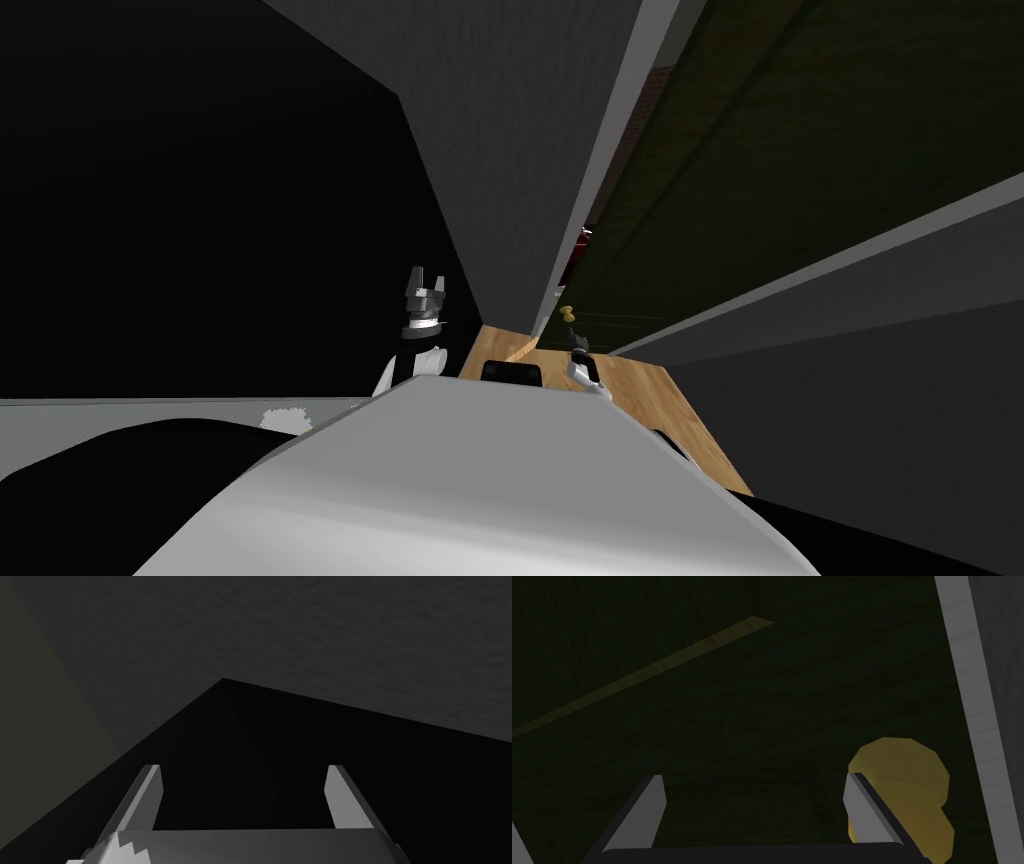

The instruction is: Pull the door open

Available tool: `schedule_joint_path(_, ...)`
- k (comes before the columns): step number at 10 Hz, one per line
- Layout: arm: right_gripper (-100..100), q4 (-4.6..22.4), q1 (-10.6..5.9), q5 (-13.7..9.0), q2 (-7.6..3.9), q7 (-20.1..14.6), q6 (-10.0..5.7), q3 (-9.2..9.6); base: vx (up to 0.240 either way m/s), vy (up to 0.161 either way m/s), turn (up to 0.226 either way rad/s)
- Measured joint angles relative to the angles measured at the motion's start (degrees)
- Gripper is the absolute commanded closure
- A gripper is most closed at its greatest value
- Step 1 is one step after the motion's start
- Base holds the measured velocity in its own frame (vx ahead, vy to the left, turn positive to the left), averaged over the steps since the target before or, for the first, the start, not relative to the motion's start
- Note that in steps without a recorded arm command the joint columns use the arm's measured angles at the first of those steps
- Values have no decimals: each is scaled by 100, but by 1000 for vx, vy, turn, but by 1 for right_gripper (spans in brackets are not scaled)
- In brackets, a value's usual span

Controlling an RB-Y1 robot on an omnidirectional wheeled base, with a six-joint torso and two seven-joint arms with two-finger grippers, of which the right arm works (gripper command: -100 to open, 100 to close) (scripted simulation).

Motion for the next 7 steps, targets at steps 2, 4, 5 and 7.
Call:
schedule_joint_path(2, -100, -142, 68, 45, -52, 228, -221, 173, -90, -60, 125)
schedule_joint_path(4, -100, -290, 140, 91, -104, 473, -439, 352, -121, -57, 155)
schedule_joint_path(5, -100, -258, 135, 129, -124, 551, -611, 472, -132, -44, 128)
schedule_joint_path(7, -100, -354, 177, 179, -167, 771, -860, 653, -97, -42, 137)
